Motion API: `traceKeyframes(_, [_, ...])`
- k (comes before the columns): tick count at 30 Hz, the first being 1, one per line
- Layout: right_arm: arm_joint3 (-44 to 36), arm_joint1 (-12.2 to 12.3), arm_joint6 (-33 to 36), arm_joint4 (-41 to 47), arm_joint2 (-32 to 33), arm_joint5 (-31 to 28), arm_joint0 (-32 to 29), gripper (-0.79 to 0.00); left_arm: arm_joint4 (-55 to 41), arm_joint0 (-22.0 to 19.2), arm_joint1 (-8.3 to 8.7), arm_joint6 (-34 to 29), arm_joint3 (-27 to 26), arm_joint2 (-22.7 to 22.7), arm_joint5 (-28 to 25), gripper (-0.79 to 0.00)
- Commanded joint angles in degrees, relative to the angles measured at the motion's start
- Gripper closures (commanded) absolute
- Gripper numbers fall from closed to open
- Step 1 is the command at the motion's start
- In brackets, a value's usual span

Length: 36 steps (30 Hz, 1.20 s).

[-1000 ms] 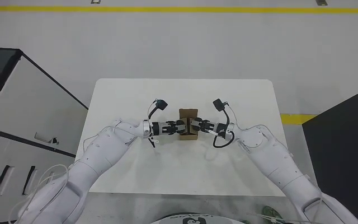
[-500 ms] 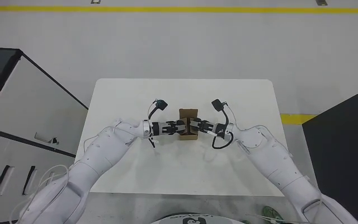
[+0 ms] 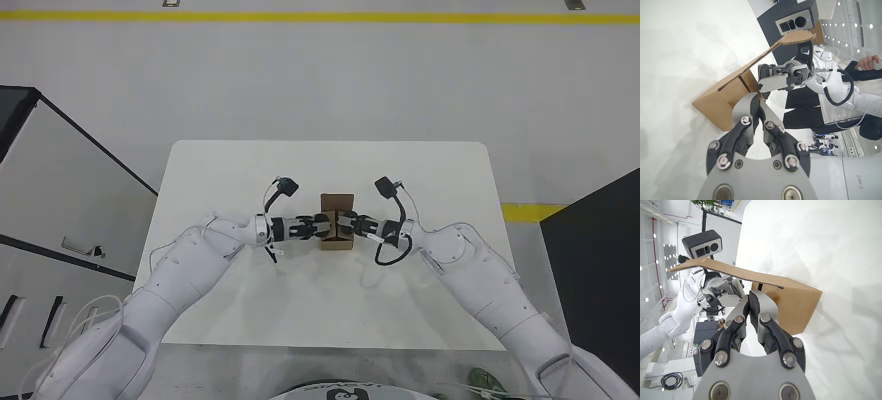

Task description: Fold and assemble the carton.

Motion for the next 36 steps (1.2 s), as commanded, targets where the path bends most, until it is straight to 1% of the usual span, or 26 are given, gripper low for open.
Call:
traceKeyframes(1, [-0.22,0.01,-0.07,0.04,0.29,-0.31,-0.15,0.000,-0.03,0.16,0.02,0.10,-0.17,-0.26,-0.55,0.000])
traceKeyframes(6, [-0.85,0.13,-0.24,-0.48,1.12,-0.32,-0.73,0.000,0.10,0.50,0.05,-0.01,-0.48,-0.76,-1.35,0.000])
traceKeyframes(16, [-0.65,-0.15,0.09,-1.05,1.22,0.34,-0.86,0.000,0.86,0.44,-0.45,-0.21,-0.15,-0.50,0.03,0.000])
traceKeyframes(36, [-0.38,-0.42,0.77,-1.98,2.21,0.63,-1.23,0.000,1.35,0.41,-1.06,0.15,0.82,-1.32,-0.18,0.000])
